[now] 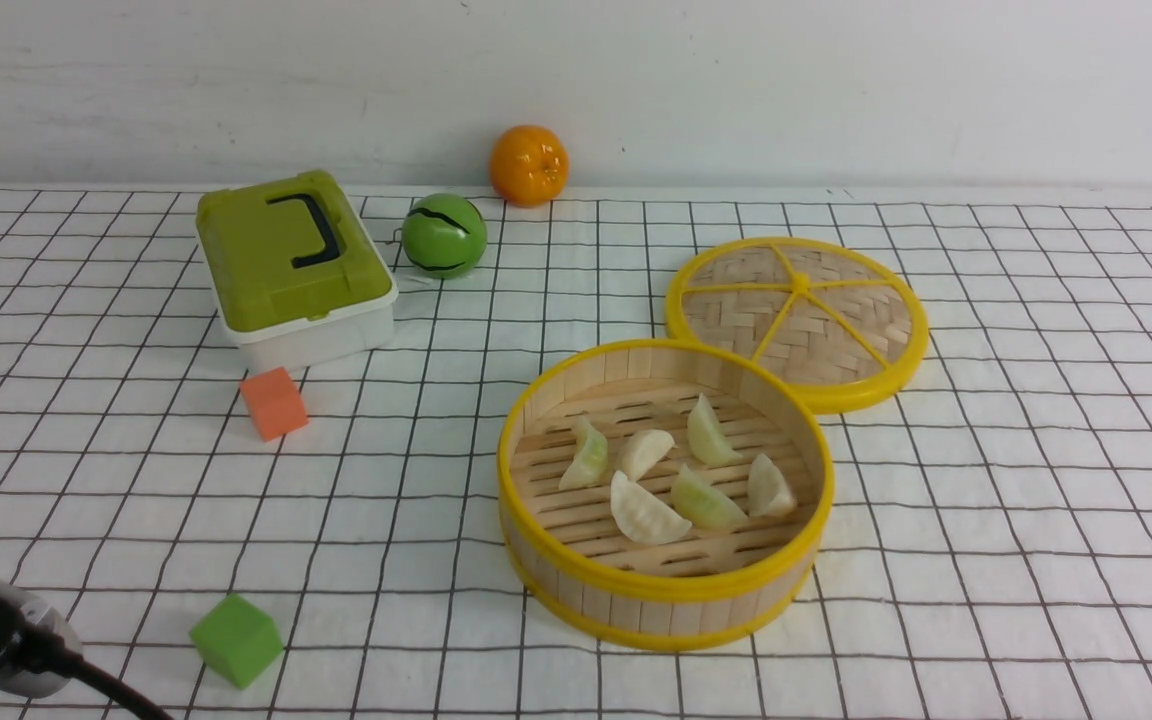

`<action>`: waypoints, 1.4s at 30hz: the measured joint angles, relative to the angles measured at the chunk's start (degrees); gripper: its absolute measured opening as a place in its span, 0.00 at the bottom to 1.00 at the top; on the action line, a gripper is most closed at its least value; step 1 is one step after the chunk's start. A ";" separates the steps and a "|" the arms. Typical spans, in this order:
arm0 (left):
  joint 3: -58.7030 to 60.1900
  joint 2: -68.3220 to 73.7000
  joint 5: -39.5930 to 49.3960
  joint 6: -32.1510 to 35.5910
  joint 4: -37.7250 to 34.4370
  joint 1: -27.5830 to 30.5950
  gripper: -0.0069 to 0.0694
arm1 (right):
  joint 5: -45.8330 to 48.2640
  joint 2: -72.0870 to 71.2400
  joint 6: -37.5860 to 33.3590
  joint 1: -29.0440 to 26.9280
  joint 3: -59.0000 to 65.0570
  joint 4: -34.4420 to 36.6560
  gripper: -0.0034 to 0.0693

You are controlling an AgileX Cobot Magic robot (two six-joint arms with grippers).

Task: Put the dumplings into the steamer on the table with the white tablecloth.

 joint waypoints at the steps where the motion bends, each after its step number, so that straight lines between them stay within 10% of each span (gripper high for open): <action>1: 0.00 0.00 0.00 0.00 0.00 0.00 0.29 | 0.00 0.00 0.00 0.00 0.00 0.00 0.04; 16: 1.00 -6.80 -11.97 -1.13 1.88 2.03 0.30 | 0.00 0.00 0.00 -0.10 0.00 -0.05 0.06; 27: 19.52 -26.62 -43.24 -5.03 2.97 23.46 0.07 | 0.00 0.00 0.00 -0.10 0.00 -0.05 0.07; 42: 31.98 -38.50 -34.87 -5.21 5.55 33.15 0.07 | 0.01 -0.07 0.00 -0.10 0.00 -0.05 0.10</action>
